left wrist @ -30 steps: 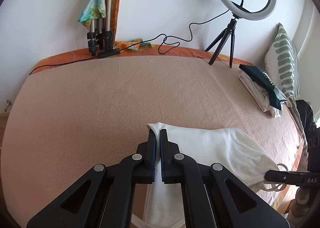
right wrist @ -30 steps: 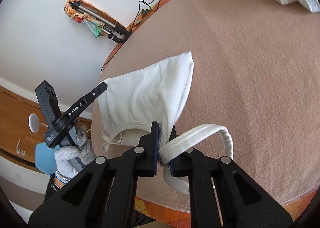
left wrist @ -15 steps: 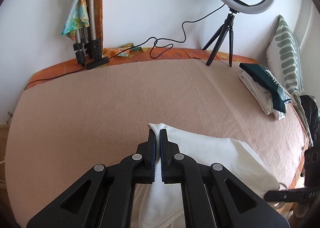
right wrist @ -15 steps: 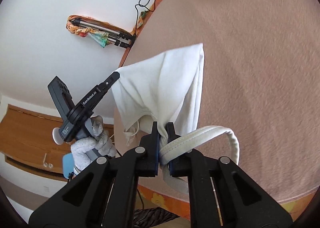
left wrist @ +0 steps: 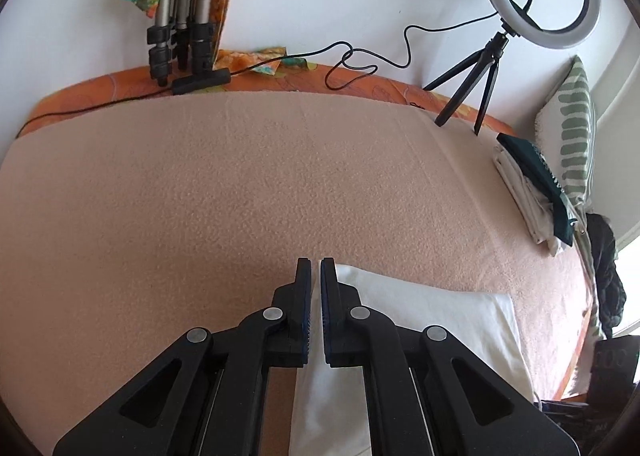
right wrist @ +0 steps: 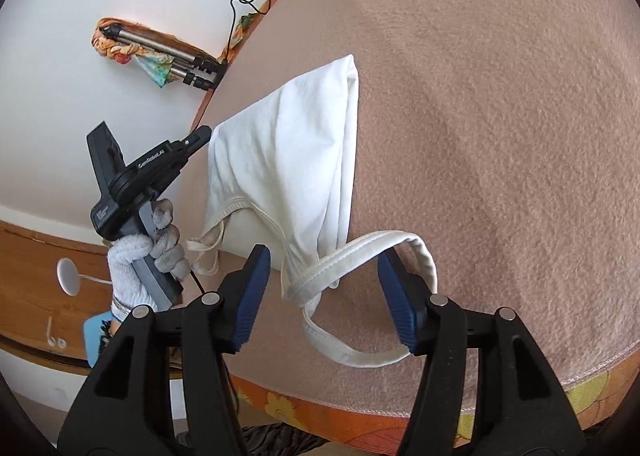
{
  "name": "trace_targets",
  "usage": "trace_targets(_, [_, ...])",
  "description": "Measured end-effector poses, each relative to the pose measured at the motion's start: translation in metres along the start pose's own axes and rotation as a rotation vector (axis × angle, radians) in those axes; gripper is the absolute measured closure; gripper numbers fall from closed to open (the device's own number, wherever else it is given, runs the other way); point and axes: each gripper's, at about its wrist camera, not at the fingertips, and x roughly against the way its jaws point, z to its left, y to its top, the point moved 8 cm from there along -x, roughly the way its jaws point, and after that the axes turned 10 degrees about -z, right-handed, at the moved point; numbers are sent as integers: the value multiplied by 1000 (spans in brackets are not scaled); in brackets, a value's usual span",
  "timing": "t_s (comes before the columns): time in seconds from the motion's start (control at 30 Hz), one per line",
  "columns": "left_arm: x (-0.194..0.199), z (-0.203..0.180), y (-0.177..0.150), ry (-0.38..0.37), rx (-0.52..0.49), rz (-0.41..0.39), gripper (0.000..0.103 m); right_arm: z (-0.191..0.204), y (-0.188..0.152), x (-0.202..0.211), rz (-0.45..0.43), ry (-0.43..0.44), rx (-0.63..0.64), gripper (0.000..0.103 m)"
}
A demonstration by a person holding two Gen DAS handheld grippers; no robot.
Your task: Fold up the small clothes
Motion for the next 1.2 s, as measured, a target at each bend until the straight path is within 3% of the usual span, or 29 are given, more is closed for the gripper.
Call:
trace_targets(0.1, [22, 11, -8, -53, 68, 8, 80, 2, 17, 6, -47, -31, 62, 44])
trace_targets(0.2, [50, 20, -29, -81, 127, 21, 79, 9, 41, 4, -52, -24, 115, 44])
trace_targets(0.27, [61, 19, -46, -121, 162, 55, 77, 6, 59, -2, -68, -68, 144, 44])
trace_targets(0.33, [67, 17, -63, -119, 158, 85, 68, 3, 73, -12, -54, -70, 141, 44])
trace_targets(0.5, [60, 10, -91, -120, 168, 144, 67, -3, 93, -29, -73, -41, 78, 44])
trace_targets(0.6, [53, 7, -104, -133, 161, 175, 67, -3, 81, -22, -36, -6, 10, 44])
trace_targets(0.7, [51, 1, -109, -123, 97, 152, 72, 5, 59, 4, 56, 71, -11, 44])
trace_targets(0.73, [49, -1, -110, -133, 97, 152, 84, 8, 50, 14, 95, 69, 6, 44])
trace_targets(0.8, [46, 0, -111, -134, 104, 141, 91, 13, 39, 40, 123, 53, 75, 44])
trace_targets(0.93, [45, -2, -111, -118, 63, 110, 97, 25, 64, 71, -17, -49, 274, 44])
trace_targets(1.07, [48, -2, -113, -106, 33, 96, 97, 22, 100, 35, -56, -60, 243, 44])
trace_targets(1.2, [46, 1, -117, -101, 26, 96, 97, 13, 104, -18, -39, -84, 234, 44])
